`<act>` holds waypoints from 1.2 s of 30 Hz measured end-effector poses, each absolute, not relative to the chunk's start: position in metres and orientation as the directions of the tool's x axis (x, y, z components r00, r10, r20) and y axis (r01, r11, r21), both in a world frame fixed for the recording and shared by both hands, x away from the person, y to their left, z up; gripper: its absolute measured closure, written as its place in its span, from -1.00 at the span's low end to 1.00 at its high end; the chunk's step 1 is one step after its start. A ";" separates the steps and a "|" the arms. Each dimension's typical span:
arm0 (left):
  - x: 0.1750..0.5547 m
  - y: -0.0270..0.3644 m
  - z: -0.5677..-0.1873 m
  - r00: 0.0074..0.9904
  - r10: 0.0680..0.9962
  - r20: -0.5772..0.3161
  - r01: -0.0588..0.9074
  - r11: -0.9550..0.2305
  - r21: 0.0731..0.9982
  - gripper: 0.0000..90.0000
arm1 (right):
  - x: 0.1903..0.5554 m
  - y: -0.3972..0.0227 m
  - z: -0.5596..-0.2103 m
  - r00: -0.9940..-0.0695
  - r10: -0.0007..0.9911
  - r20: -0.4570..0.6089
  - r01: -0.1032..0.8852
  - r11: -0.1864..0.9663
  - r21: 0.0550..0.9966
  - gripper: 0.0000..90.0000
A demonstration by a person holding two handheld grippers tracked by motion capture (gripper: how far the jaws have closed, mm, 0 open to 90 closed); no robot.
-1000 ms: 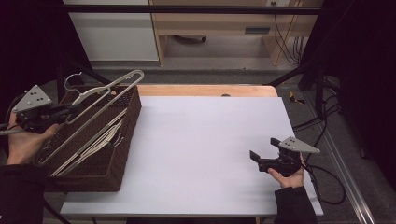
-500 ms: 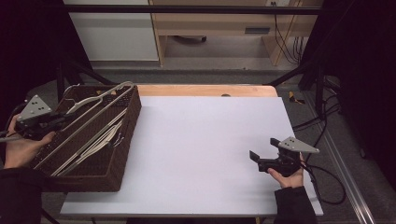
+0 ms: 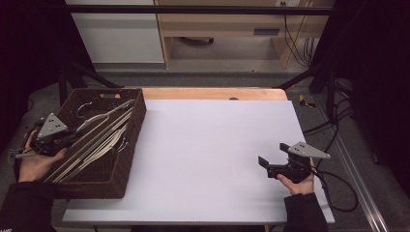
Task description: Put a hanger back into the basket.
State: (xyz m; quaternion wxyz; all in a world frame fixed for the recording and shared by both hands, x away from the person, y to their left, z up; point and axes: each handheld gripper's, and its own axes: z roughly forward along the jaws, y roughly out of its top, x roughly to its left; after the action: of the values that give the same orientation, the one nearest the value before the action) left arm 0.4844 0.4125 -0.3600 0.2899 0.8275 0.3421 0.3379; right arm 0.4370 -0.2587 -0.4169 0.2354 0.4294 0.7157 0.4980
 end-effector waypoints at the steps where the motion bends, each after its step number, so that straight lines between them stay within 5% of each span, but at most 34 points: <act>1: 0.485 0.411 -0.364 0.539 0.761 0.360 0.377 -0.600 0.705 0.90 | 0.437 -0.259 -0.417 -0.521 0.849 0.090 0.380 0.136 0.915 -0.94; 19: 0.490 0.385 -0.390 0.598 0.761 0.252 0.524 -0.609 0.595 0.70 | 0.437 -0.258 -0.418 -0.521 0.849 0.091 0.382 0.137 0.914 -0.94; 26: 0.484 0.385 -0.381 0.607 0.769 0.204 0.514 -0.575 0.637 0.29 | 0.437 -0.258 -0.417 -0.524 0.847 0.093 0.381 0.135 0.915 -0.94; 36: 0.461 0.376 -0.347 0.569 0.814 0.117 0.409 -0.404 0.818 -0.40 | 0.436 -0.260 -0.416 -0.525 0.845 0.104 0.380 0.124 0.917 -0.93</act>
State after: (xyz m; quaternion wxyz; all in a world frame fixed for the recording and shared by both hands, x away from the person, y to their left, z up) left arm 0.4615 0.3764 -0.3467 0.3883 0.7961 0.3840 0.2608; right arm 0.4363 -0.2597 -0.4158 0.2307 0.4294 0.7131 0.5038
